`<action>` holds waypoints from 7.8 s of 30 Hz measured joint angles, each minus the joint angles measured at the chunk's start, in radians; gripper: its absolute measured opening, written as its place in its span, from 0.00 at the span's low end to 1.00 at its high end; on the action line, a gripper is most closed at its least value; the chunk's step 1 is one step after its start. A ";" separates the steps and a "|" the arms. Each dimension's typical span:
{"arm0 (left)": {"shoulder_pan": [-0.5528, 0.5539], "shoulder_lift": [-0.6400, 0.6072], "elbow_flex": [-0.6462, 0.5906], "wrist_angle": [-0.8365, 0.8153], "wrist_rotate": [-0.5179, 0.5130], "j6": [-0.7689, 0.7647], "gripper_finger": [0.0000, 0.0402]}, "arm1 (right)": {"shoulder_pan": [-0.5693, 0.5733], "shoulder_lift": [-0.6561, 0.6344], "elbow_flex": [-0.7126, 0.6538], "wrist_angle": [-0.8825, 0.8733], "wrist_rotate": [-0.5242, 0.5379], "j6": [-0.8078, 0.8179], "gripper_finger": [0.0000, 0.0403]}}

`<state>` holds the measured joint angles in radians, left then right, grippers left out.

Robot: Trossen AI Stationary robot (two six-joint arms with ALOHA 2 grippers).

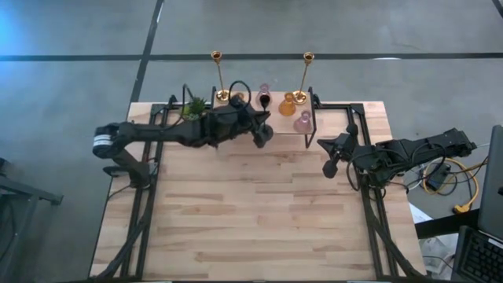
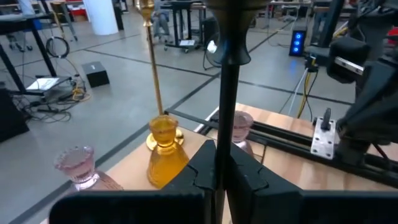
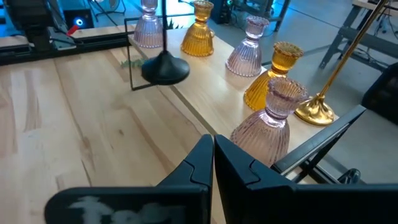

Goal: Pick & Place candle stick holders
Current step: Put the black candle holder on the shelf, then return to Home Position

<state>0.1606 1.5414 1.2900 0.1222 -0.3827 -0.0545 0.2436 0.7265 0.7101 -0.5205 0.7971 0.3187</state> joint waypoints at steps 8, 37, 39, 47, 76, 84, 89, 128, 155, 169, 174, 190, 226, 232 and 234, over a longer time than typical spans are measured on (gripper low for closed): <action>0.078 0.030 0.019 -0.014 0.053 -0.034 0.04 | 0.000 0.000 0.000 0.000 0.001 -0.008 0.02; 0.179 0.077 0.034 -0.005 0.162 -0.054 0.04 | 0.000 0.002 0.000 0.000 0.018 -0.042 0.02; 0.184 0.079 0.034 -0.005 0.169 -0.054 0.04 | 0.000 0.002 0.000 0.000 0.018 -0.042 0.02; 0.192 0.096 0.037 0.011 0.216 -0.053 0.04 | 0.000 0.002 0.000 0.000 0.018 -0.042 0.02; 0.198 0.097 0.034 -0.007 0.218 -0.048 0.11 | 0.000 0.002 0.000 0.000 0.016 -0.042 0.02; 0.198 0.095 0.034 -0.011 0.218 -0.048 0.18 | 0.000 0.002 0.000 0.000 0.016 -0.042 0.02; 0.198 0.095 0.034 -0.013 0.218 -0.049 0.29 | 0.000 0.002 0.000 0.000 0.016 -0.042 0.02; 0.041 -0.309 -0.065 -0.441 0.297 -0.036 0.54 | 0.000 0.002 0.000 0.002 0.016 -0.039 0.02; -0.149 -0.583 -0.531 -0.179 0.343 -0.166 0.46 | 0.000 0.002 0.000 0.002 0.016 -0.042 0.02; -0.155 -0.897 -0.850 -0.036 0.484 -0.023 0.47 | 0.000 0.003 0.000 0.001 0.015 -0.042 0.02; -0.155 -1.083 -0.982 -0.027 0.500 -0.009 0.46 | 0.000 0.003 0.000 0.002 0.016 -0.042 0.02; -0.155 -1.535 -1.261 -0.032 0.525 0.045 0.46 | 0.000 0.003 0.000 0.002 0.015 -0.041 0.02; -0.155 -1.522 -1.281 -0.088 0.512 0.012 0.47 | 0.000 -0.001 -0.001 0.029 0.014 -0.027 0.02; -0.155 -1.522 -1.281 -0.088 0.512 0.013 0.47 | -0.009 -0.061 -0.132 0.428 -0.037 -0.268 0.02; -0.155 -1.522 -1.281 -0.088 0.512 0.012 0.47 | -0.025 -0.104 -0.218 0.562 -0.123 -0.340 0.02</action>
<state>0.0055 0.0196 0.0093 0.0341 0.1295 -0.0422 0.2184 0.6230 0.4919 0.0410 0.6745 -0.0209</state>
